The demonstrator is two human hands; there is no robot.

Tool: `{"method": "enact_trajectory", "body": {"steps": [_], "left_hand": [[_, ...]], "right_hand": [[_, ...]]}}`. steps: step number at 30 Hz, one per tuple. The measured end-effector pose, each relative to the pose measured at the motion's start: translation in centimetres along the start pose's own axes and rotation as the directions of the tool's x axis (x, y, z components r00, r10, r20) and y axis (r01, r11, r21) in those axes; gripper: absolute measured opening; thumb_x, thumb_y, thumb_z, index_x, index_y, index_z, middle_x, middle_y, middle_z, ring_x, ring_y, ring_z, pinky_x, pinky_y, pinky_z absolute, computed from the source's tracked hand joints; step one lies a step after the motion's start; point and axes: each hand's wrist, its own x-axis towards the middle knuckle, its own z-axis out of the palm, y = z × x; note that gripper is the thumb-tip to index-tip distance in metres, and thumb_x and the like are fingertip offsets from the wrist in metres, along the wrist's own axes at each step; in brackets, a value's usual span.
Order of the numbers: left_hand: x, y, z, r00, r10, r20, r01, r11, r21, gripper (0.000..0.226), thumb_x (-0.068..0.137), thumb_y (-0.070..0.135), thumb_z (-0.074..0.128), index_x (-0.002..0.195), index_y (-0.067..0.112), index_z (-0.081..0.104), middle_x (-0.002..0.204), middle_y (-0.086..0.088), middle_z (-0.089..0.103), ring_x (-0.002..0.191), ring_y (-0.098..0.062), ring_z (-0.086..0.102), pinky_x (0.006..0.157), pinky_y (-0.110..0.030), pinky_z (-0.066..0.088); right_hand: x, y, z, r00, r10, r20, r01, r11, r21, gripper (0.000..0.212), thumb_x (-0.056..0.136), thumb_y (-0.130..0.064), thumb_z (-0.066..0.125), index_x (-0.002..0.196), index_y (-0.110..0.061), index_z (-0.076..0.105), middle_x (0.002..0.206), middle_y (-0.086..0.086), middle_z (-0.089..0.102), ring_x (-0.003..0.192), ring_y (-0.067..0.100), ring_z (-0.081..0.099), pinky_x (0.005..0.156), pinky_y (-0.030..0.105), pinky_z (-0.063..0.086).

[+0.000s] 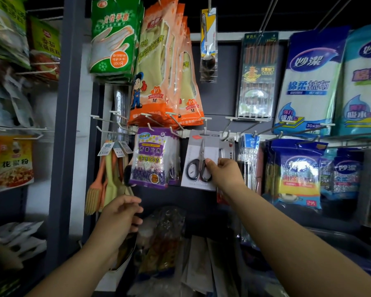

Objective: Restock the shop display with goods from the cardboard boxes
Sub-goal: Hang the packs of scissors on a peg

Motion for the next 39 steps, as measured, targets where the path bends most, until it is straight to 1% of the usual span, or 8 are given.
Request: {"method": "enact_trajectory", "body": {"steps": [6, 11, 15, 19, 23, 28, 30, 39], "left_hand": [[-0.2, -0.3, -0.8, 1.0, -0.011, 0.0, 0.011, 0.999, 0.038, 0.016, 0.095, 0.0, 0.049, 0.092, 0.006, 0.064, 0.08, -0.013, 0.062, 0.06, -0.021, 0.054, 0.053, -0.029, 0.042], [-0.5, -0.6, -1.9, 0.999, -0.04, -0.013, 0.041, 0.998, 0.056, 0.015, 0.095, 0.001, 0.049, 0.093, 0.004, 0.064, 0.082, -0.016, 0.063, 0.063, -0.025, 0.054, 0.056, -0.03, 0.043], [-0.8, -0.8, -2.5, 0.997, -0.069, -0.02, 0.07, 0.995, 0.065, 0.015, 0.096, 0.002, 0.049, 0.093, 0.003, 0.063, 0.083, -0.018, 0.063, 0.063, -0.025, 0.054, 0.056, -0.03, 0.041], [-1.7, -1.2, -2.2, 0.997, -0.076, 0.0, 0.076, 0.993, 0.085, 0.015, 0.096, 0.003, 0.049, 0.094, 0.005, 0.064, 0.083, -0.017, 0.064, 0.066, -0.025, 0.055, 0.057, -0.031, 0.042], [-3.3, -2.1, -1.7, 0.996, -0.084, 0.026, 0.081, 0.992, 0.097, 0.014, 0.096, 0.003, 0.05, 0.092, 0.006, 0.063, 0.084, -0.015, 0.065, 0.066, -0.023, 0.055, 0.059, -0.031, 0.044], [-7.1, -5.9, -1.5, 0.99, -0.086, 0.111, 0.071, 0.989, 0.126, 0.018, 0.097, 0.006, 0.05, 0.086, 0.012, 0.063, 0.082, -0.009, 0.065, 0.068, -0.02, 0.058, 0.06, -0.028, 0.046], [-9.5, -8.3, -1.6, 0.983, -0.111, 0.145, 0.093, 0.988, 0.126, 0.019, 0.096, 0.007, 0.051, 0.083, 0.016, 0.062, 0.079, -0.006, 0.064, 0.066, -0.019, 0.058, 0.062, -0.03, 0.046], [-23.6, -18.5, 0.7, 0.847, -0.27, 0.458, 0.202, 0.96, 0.192, 0.022, 0.097, 0.006, 0.049, 0.082, 0.02, 0.058, 0.077, -0.002, 0.062, 0.065, -0.016, 0.056, 0.062, -0.027, 0.046]], "right_hand": [[2.1, 1.2, 1.4, 0.997, 0.07, -0.042, -0.075, 0.985, -0.152, 0.04, 0.098, -0.03, 0.051, 0.128, -0.004, 0.053, 0.128, 0.015, 0.059, 0.116, 0.033, 0.056, 0.099, 0.038, 0.045], [3.4, 2.2, 2.6, 0.977, 0.19, -0.096, -0.191, 0.982, 0.001, 0.033, 0.103, -0.025, 0.035, 0.127, -0.006, 0.048, 0.098, 0.007, 0.053, 0.076, 0.015, 0.048, 0.069, 0.022, 0.036], [2.8, 2.9, 3.0, 0.967, 0.229, -0.111, -0.233, 0.972, -0.024, 0.041, 0.101, -0.033, 0.042, 0.13, -0.004, 0.043, 0.126, 0.016, 0.057, 0.113, 0.032, 0.055, 0.09, 0.035, 0.041], [0.2, 5.2, 3.0, 0.955, 0.295, -0.013, -0.295, 0.955, -0.03, 0.043, 0.096, -0.032, 0.05, 0.131, -0.007, 0.047, 0.129, 0.015, 0.058, 0.117, 0.034, 0.055, 0.096, 0.034, 0.044], [-5.5, 7.4, 1.4, 0.947, 0.304, 0.104, -0.294, 0.95, -0.101, 0.053, 0.094, -0.033, 0.057, 0.139, -0.009, 0.043, 0.125, 0.008, 0.059, 0.113, 0.026, 0.058, 0.097, 0.032, 0.045], [-16.6, 9.7, -3.2, 0.984, 0.137, 0.113, -0.13, 0.989, -0.064, 0.025, 0.093, -0.019, 0.06, 0.118, -0.019, 0.057, 0.083, -0.006, 0.065, 0.071, 0.002, 0.06, 0.069, 0.018, 0.049], [-21.3, 11.5, -5.4, 0.986, 0.148, 0.076, -0.142, 0.987, -0.07, 0.018, 0.092, -0.017, 0.061, 0.108, -0.024, 0.058, 0.082, -0.007, 0.065, 0.074, 0.002, 0.061, 0.074, 0.022, 0.049], [-44.7, 20.2, -14.7, 0.82, 0.516, -0.245, -0.563, 0.806, -0.185, 0.019, 0.093, -0.022, 0.061, 0.097, -0.039, 0.056, 0.084, -0.007, 0.066, 0.081, 0.012, 0.065, 0.073, 0.031, 0.054]]}}
